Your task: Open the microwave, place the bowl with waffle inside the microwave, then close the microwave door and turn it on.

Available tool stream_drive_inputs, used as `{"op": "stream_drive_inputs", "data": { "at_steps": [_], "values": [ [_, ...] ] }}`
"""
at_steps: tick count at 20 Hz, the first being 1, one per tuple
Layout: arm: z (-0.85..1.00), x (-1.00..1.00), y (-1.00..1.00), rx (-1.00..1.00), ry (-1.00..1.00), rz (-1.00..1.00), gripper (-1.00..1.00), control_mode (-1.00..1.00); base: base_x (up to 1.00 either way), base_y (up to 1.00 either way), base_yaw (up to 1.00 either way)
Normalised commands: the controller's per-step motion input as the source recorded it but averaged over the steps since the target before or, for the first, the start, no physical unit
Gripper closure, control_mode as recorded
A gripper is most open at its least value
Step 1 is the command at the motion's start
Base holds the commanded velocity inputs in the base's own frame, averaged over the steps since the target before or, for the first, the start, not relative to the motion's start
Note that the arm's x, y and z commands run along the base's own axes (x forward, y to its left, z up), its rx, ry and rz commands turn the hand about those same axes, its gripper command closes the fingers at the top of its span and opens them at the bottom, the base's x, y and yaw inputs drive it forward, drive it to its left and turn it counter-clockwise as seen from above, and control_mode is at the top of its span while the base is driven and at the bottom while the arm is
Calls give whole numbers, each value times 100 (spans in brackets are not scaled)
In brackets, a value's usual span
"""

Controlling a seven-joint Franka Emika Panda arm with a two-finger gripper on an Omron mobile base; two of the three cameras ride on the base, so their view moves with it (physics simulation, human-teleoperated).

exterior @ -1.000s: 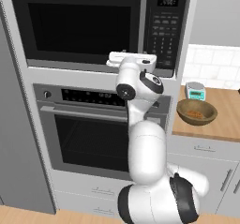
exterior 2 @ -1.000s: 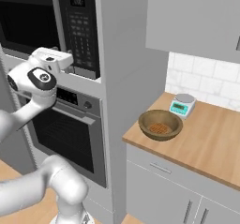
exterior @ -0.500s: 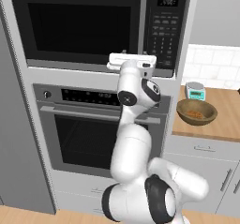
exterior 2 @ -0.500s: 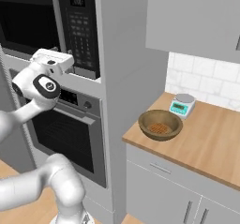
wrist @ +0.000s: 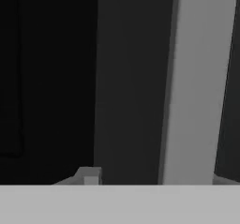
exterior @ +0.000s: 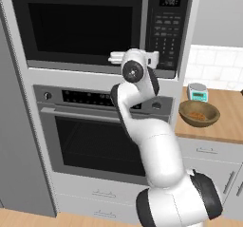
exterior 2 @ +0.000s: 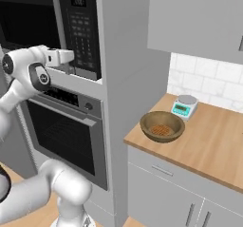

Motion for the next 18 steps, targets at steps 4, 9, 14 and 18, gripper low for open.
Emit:
{"op": "stream_drive_inputs", "data": {
  "at_steps": [4,9,14,18],
  "values": [
    [-12,38,100,-4,25,-2,100,-100,0,0,0],
    [-54,19,100,-6,0,0,100,-100,0,0,0],
    [-19,-11,100,-11,5,0,100,-100,0,0,0],
    [0,-53,100,-17,22,4,100,-100,0,0,0]
  ]
}}
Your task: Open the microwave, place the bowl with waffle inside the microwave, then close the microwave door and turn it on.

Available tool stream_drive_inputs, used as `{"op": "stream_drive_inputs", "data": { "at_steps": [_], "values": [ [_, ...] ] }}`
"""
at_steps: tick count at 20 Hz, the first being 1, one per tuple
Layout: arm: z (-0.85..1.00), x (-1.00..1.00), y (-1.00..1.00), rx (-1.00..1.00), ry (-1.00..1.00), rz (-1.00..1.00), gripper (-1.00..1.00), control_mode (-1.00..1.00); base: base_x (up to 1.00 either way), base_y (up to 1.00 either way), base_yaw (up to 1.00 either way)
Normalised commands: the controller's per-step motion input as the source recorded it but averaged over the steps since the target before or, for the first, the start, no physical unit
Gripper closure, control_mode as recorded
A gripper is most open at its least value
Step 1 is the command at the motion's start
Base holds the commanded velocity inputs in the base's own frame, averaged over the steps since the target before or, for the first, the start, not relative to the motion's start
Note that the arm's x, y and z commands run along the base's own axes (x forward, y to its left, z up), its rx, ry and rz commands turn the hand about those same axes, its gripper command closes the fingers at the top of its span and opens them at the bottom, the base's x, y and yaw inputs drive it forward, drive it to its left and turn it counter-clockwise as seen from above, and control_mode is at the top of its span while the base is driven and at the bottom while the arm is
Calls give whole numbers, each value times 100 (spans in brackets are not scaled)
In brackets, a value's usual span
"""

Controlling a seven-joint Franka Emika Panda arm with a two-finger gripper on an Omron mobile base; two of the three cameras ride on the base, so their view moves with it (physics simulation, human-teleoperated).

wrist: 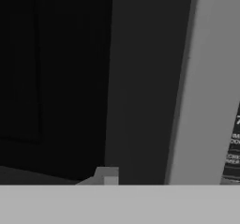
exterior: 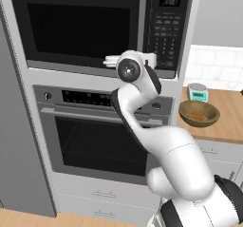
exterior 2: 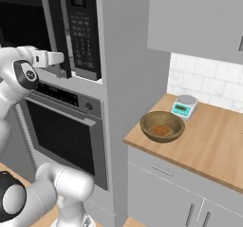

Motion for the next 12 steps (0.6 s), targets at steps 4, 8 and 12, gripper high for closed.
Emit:
{"op": "stream_drive_inputs", "data": {
  "at_steps": [4,8,12],
  "values": [
    [0,-86,100,-19,28,15,100,-100,0,0,0],
    [-1,-83,100,-23,14,14,100,-100,0,0,0],
    [-13,-71,100,-27,4,8,100,-100,0,0,0]
  ]
}}
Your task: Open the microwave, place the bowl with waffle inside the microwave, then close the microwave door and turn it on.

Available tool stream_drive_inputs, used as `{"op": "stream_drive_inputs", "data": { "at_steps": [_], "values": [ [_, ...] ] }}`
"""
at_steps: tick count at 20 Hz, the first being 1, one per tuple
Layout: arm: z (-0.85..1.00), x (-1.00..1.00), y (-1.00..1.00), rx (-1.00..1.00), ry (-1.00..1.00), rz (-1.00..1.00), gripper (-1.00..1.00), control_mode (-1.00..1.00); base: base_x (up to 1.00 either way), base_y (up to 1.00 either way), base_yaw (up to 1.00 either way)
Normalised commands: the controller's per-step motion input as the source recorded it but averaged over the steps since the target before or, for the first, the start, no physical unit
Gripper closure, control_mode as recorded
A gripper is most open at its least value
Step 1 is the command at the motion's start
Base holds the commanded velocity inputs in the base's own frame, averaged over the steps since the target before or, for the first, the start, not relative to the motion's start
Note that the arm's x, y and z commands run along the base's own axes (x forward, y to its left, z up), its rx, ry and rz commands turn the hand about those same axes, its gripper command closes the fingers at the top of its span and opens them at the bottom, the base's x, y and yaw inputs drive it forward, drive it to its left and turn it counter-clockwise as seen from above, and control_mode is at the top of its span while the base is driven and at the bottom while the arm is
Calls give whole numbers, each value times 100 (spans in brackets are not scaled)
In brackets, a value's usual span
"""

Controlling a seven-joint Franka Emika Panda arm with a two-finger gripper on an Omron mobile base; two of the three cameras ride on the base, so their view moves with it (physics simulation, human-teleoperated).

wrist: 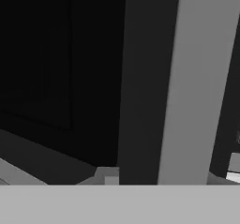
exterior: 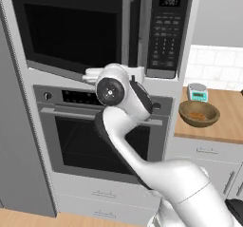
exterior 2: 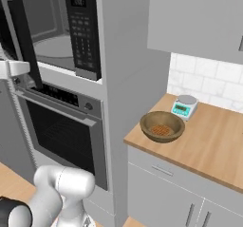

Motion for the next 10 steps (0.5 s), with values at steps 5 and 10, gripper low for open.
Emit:
{"op": "stream_drive_inputs", "data": {
  "at_steps": [5,10],
  "values": [
    [-18,-52,100,-30,9,7,100,-100,0,0,0],
    [-15,-39,100,-31,14,7,100,-100,0,0,0]
  ]
}}
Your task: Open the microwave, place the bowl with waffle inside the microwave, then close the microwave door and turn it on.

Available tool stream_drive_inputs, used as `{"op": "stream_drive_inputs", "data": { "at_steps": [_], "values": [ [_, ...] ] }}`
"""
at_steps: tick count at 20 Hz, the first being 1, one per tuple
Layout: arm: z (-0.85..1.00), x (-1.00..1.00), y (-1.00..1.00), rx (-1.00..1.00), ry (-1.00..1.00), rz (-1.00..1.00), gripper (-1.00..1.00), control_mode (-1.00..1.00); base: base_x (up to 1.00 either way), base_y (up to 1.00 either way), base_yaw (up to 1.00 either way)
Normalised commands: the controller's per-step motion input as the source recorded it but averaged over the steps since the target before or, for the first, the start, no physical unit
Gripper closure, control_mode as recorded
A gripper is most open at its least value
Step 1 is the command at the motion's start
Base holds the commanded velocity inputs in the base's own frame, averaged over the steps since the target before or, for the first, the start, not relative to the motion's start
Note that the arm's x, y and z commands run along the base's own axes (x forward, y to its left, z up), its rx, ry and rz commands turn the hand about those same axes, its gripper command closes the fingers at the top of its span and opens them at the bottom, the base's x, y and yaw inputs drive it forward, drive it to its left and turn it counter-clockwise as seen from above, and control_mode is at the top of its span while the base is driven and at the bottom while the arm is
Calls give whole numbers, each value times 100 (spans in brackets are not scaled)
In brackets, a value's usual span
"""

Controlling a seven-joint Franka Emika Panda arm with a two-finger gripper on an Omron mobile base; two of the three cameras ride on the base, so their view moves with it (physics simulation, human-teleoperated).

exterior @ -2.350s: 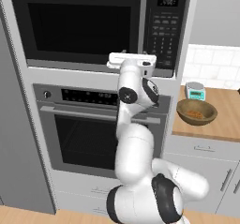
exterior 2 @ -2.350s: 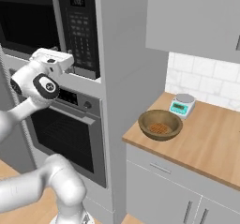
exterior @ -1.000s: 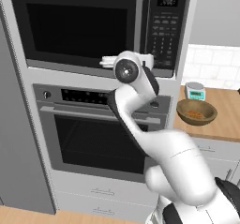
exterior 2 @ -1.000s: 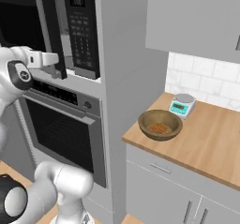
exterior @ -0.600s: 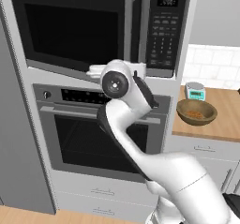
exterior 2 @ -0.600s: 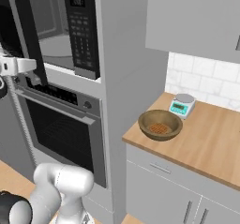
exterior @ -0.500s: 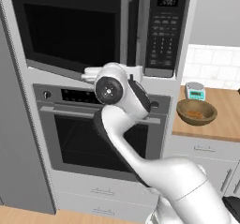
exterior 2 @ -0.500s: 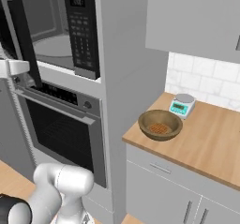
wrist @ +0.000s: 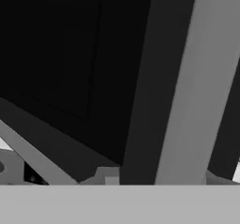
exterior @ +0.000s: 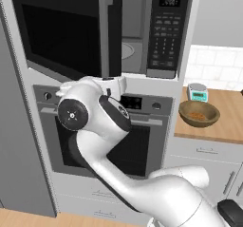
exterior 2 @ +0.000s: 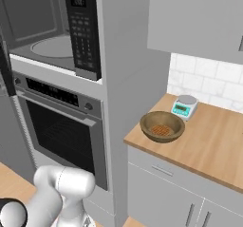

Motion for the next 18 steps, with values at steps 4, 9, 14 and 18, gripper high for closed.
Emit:
{"op": "stream_drive_inputs", "data": {
  "at_steps": [4,9,14,18],
  "values": [
    [-19,-30,100,-32,15,8,100,-100,0,0,0],
    [-32,-19,100,-33,14,9,100,-100,0,0,0],
    [-37,-45,100,-26,4,13,-100,-100,0,0,0],
    [-47,-100,33,-8,-8,24,-100,-100,0,0,0]
  ]
}}
